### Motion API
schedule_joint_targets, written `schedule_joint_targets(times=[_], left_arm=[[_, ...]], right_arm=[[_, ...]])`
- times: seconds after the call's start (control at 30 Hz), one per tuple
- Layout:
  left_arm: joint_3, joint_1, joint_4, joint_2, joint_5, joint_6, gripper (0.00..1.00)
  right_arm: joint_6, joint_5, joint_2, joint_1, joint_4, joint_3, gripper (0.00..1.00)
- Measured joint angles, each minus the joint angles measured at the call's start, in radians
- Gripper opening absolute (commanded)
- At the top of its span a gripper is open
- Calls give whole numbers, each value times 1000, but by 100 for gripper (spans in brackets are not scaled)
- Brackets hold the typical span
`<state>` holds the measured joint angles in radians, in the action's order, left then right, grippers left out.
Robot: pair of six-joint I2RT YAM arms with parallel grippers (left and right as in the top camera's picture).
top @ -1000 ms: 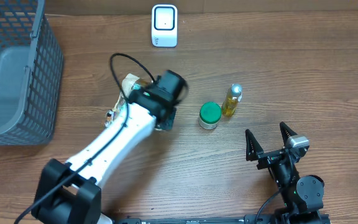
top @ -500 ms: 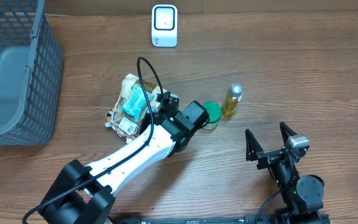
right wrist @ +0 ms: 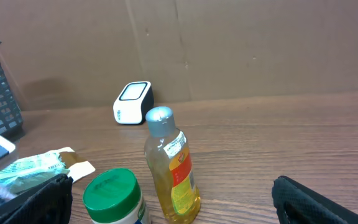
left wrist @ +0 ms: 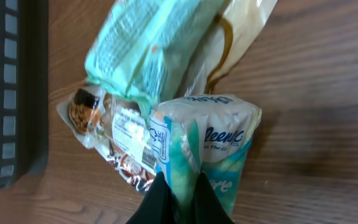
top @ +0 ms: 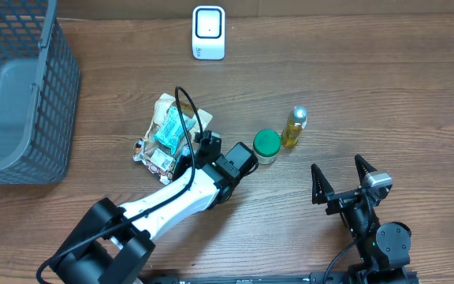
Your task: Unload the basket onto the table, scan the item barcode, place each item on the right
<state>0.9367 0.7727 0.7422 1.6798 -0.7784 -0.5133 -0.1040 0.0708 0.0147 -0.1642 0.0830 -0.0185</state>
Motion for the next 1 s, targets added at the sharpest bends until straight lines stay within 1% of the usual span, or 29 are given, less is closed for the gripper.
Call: schedule_joint_targets(times=[0.4, 0.5, 0.53, 0.6, 0.63, 0.73, 0.9, 0.97, 1.0], left_arm=[[-9, 0, -11, 18, 53, 0, 5], [-9, 0, -10, 18, 63, 4, 13], [-9, 0, -11, 18, 65, 7, 18], [-9, 0, -10, 18, 69, 16, 32], [-9, 0, -10, 18, 71, 18, 36], [-9, 0, -10, 18, 72, 18, 45], [-8, 0, 0, 18, 74, 18, 53], [-3, 0, 20, 18, 79, 19, 58], [4, 0, 32, 19, 83, 19, 63]], right_arm=[[0, 0, 0, 0, 0, 0, 100], [0, 0, 0, 0, 0, 0, 100], [0, 0, 0, 0, 0, 0, 100], [0, 0, 0, 0, 0, 0, 100], [0, 0, 0, 0, 0, 0, 100], [0, 0, 0, 0, 0, 0, 100], [0, 0, 0, 0, 0, 0, 100], [0, 0, 0, 0, 0, 0, 100], [0, 0, 0, 0, 0, 0, 100]])
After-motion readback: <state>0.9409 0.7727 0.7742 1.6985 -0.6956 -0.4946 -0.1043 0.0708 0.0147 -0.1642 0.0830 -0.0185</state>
